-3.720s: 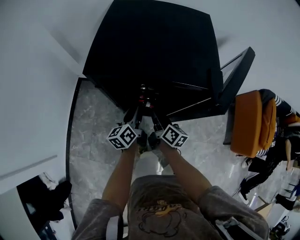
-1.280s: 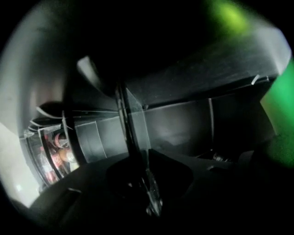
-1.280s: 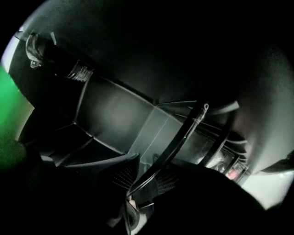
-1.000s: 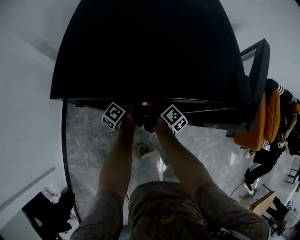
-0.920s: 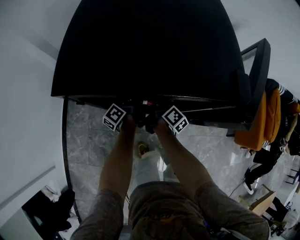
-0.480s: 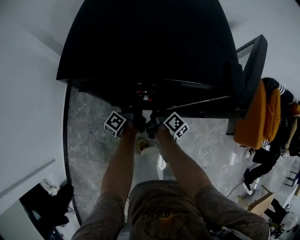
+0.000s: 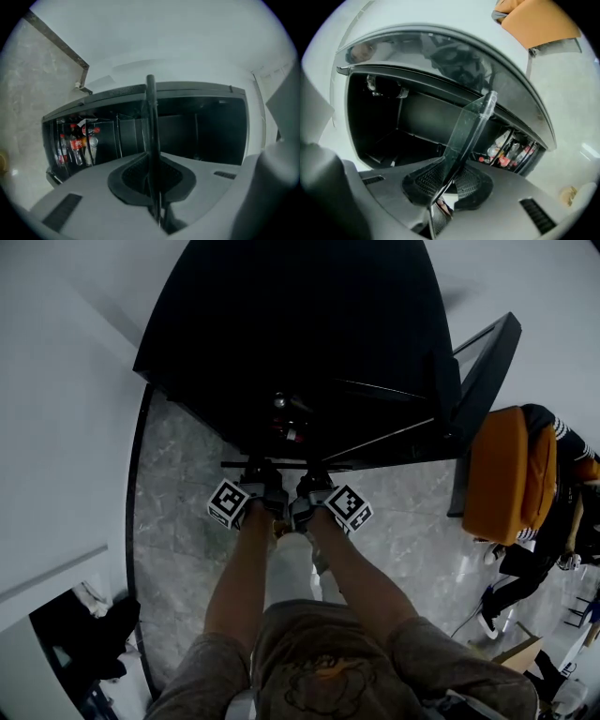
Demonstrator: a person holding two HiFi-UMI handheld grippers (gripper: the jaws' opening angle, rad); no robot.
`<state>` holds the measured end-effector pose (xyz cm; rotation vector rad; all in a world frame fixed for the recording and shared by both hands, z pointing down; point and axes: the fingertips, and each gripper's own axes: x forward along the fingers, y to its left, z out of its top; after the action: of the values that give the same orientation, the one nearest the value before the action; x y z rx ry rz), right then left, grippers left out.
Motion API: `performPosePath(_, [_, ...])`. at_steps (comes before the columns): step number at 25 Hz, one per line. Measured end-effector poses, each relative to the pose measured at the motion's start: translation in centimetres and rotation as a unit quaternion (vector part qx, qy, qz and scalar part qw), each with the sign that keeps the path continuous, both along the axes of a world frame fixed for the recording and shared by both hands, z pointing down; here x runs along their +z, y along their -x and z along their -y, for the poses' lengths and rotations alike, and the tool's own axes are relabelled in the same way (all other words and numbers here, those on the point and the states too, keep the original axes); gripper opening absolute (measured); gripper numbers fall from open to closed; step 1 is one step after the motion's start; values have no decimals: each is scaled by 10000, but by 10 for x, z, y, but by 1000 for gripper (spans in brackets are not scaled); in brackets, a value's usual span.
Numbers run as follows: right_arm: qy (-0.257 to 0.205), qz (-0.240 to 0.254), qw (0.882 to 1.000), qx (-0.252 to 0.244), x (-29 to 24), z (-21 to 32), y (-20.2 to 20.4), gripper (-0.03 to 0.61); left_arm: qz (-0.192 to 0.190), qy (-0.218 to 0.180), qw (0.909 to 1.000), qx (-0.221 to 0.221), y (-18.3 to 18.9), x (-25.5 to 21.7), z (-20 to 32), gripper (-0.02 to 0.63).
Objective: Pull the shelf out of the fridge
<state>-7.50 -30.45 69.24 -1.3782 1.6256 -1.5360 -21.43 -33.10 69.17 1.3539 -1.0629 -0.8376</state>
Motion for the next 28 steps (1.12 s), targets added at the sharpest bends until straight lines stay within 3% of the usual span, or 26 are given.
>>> performPosePath(13, [-4,286,9991,-318,-23,-51,-2,59,-207,-41,9990,-397,-2,-31,-61,23])
performPosePath(18, [-188,361,9980,-490,-51,-71,-3,50,-470,-98,9968,-638,-5,-56,-87,21])
performPosePath(28, [-545,699,9913,-970,-116,-110,1,46,-486,-356,9940,-909,-1,-121,-138,21])
